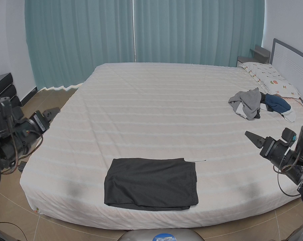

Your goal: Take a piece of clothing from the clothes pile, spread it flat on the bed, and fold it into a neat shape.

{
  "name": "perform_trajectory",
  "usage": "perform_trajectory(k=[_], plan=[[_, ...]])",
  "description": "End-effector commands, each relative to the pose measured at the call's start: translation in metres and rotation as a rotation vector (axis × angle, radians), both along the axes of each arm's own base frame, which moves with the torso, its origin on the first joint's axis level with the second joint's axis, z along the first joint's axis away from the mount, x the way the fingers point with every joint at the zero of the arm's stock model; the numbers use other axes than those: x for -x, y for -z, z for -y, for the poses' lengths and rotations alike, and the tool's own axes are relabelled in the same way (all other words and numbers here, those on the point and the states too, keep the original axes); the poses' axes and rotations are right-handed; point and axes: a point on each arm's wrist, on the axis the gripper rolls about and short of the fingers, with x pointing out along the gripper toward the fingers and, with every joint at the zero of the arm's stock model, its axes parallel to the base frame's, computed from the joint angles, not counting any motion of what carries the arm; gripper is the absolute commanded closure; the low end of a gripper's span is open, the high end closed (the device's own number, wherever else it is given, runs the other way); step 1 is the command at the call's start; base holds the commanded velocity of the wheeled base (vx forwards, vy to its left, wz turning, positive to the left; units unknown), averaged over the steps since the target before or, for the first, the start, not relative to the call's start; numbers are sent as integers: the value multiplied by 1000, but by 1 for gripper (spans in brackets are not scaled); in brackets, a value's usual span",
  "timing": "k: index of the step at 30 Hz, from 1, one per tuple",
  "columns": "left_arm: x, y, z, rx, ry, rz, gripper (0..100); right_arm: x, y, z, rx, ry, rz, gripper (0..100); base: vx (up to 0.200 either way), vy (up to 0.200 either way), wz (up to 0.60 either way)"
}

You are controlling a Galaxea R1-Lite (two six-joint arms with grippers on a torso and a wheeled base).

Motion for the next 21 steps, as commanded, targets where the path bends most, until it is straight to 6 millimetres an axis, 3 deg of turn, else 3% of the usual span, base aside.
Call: perform_trajectory(k=[1, 3, 4, 6, 12, 21], plan=[[88, -37, -10, -107, -55, 243, 0, 71, -29, 20, 97, 40, 190, 0, 0, 0, 0], [115, -38, -13, -158, -86, 310, 0, 97, -28, 24, 127, 32, 199, 0, 0, 0, 0], [116, -38, -13, -164, -90, 314, 0, 99, -28, 25, 128, 32, 199, 0, 0, 0, 0], [136, -33, -16, -227, -132, 345, 0, 124, -28, 29, 162, 28, 212, 0, 0, 0, 0], [173, -24, -20, -326, -181, 384, 0, 174, -16, 38, 280, 18, 203, 0, 0, 0, 0], [227, -1, -25, -353, -201, 376, 0, 219, 4, 45, 365, 33, 209, 0, 0, 0, 0]])
